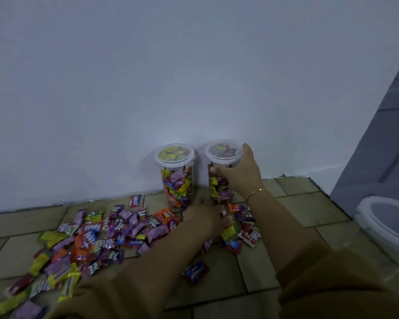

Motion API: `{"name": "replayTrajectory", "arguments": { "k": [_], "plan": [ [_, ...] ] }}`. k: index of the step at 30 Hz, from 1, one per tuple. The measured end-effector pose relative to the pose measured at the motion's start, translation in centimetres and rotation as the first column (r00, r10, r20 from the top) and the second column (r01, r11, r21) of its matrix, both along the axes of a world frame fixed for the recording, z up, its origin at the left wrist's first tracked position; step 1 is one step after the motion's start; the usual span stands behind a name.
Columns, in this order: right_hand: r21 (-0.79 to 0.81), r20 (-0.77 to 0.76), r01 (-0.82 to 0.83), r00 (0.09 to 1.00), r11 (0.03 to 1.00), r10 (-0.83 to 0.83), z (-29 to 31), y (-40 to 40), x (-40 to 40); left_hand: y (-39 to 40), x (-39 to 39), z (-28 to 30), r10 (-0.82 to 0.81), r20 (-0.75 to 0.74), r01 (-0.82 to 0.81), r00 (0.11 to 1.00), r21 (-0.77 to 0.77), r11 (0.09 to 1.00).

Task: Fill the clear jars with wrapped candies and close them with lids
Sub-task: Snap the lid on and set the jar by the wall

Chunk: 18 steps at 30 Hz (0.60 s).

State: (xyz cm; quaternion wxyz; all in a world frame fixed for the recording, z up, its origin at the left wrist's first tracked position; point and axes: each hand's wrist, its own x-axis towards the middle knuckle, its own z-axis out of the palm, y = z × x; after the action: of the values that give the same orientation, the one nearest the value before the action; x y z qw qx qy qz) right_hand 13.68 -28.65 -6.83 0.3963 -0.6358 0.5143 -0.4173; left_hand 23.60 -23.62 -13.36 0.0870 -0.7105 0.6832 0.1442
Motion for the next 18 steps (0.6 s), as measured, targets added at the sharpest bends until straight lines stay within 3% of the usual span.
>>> {"name": "replayTrajectory", "arguments": {
  "k": [6, 10, 18],
  "plan": [
    [0.101, -0.084, -0.116, 0.989, 0.988, 0.124, 0.6, 1.1, 0.8, 1.2, 0.1, 0.8, 0.044, 0.102, -0.036, 0.994, -0.078, 0.996],
    [0.137, -0.220, -0.069, 0.971, 0.988, 0.099, 1.5, 2.4, 0.2, 2.2, -0.7, 2.0, 0.038, 0.101, -0.029, 0.994, -0.089, 0.996],
    [0.080, -0.578, -0.076, 0.809, 0.994, 0.108, 4.7, 7.5, -3.1, 4.4, -4.6, 4.3, -0.071, -0.039, 0.068, 0.997, -0.077, 0.995]
  ]
}}
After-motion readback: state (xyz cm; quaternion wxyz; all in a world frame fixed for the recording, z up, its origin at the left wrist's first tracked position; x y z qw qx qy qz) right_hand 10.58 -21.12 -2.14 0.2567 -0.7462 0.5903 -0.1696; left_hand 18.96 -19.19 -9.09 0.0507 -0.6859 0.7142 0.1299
